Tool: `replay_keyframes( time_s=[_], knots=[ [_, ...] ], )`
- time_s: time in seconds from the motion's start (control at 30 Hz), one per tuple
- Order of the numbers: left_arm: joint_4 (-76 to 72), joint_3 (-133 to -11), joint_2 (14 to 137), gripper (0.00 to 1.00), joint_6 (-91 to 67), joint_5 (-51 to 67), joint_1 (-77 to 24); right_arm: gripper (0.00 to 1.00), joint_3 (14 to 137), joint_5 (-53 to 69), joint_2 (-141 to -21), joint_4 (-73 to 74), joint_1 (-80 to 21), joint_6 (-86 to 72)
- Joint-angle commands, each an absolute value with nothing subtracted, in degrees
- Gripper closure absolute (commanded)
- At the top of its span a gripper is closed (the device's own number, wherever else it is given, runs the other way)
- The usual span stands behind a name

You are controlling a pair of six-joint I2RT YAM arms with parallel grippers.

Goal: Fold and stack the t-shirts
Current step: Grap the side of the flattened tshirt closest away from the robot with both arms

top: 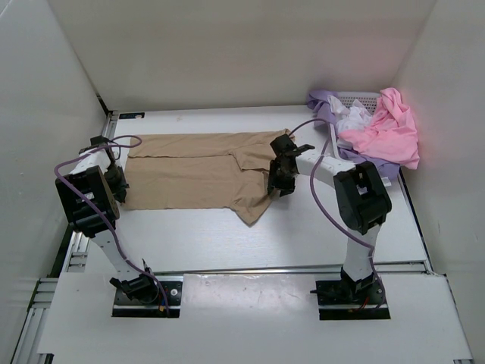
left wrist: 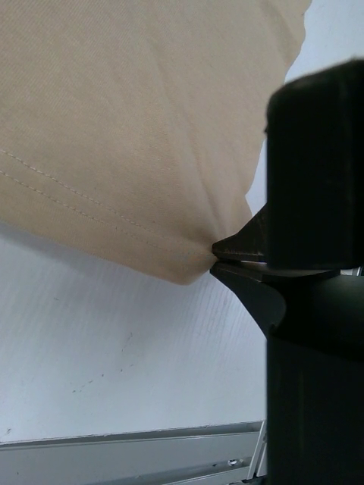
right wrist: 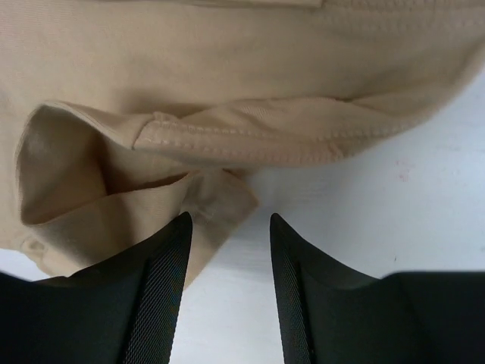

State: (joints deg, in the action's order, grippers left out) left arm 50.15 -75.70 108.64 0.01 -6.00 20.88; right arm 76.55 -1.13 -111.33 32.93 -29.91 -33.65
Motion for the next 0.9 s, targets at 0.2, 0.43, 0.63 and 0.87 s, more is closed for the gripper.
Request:
replay_keyframes(
  time_s=[0.2, 0.43, 0.63, 0.87],
  knots=[
    [51.24, -75.59, 106.52, 0.86, 0.00, -6.94, 20.83, 0.49, 75.85, -2.46, -113.29, 29.53, -29.88, -30.23],
    [51.24, -75.59, 106.00, 0.86, 0.00, -7.47, 21.36, 1.00, 75.60, -2.72, -112.87, 31.54, -29.88, -33.04],
    [51.77, -73.92, 104.24, 0.84, 0.00, -8.70, 21.36, 1.00, 62.60, -1.14, -95.33, 39.28, -31.63, -33.57],
    [52.82, -72.69, 102.31, 0.40, 0.00, -9.23, 22.76, 1.00, 53.80, 3.78, -85.61, 39.99, -35.07, -33.05]
  ],
)
